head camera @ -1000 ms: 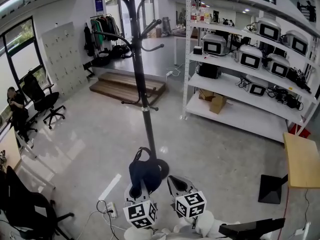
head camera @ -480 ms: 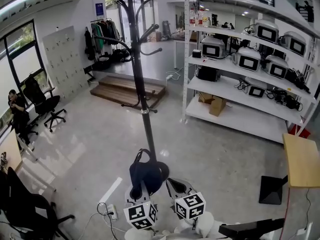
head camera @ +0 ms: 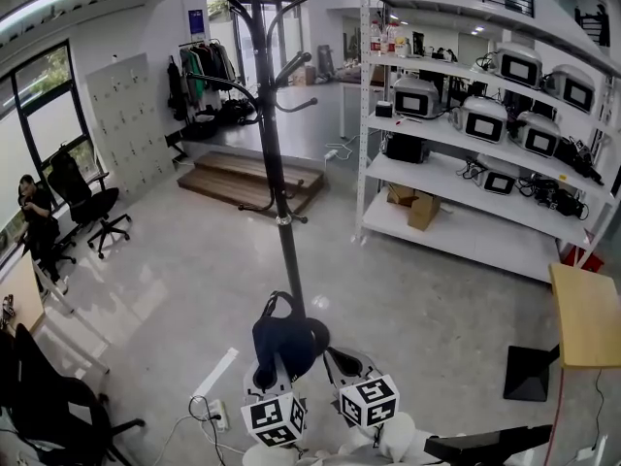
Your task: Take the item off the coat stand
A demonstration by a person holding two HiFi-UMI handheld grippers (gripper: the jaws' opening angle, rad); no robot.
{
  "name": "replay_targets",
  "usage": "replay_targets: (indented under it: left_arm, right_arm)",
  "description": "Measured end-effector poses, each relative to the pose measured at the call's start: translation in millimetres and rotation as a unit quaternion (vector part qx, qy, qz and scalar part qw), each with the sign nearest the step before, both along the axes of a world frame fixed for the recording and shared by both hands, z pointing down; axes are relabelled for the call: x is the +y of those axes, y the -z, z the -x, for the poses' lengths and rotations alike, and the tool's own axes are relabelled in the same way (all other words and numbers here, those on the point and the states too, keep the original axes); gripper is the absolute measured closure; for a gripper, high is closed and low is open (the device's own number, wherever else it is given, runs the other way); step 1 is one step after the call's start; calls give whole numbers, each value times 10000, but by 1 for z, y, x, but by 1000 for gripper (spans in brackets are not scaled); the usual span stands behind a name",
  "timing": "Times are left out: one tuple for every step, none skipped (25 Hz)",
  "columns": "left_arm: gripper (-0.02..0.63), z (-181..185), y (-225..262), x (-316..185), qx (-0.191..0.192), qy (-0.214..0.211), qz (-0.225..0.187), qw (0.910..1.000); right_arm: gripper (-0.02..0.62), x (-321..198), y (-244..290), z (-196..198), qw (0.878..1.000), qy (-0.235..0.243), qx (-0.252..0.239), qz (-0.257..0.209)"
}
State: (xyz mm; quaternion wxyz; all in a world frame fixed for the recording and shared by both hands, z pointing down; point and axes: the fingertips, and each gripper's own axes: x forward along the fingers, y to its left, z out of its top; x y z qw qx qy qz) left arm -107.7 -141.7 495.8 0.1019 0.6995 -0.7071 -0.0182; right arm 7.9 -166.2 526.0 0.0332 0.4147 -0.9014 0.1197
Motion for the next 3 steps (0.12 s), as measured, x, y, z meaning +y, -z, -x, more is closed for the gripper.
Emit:
replay_targets:
  left_arm:
    - [595, 1, 0, 0, 0, 6, -2, 10000]
    - [595, 1, 1, 1, 0, 12, -5, 10000]
    - [595, 2, 1, 1, 0, 18, -7, 10000]
  right_arm:
    - [581, 0, 0, 0, 10000, -3, 2, -5]
    - [582, 0, 1, 0, 10000, -6, 4, -10]
    - [582, 1, 1, 0, 10000, -8, 5, -16]
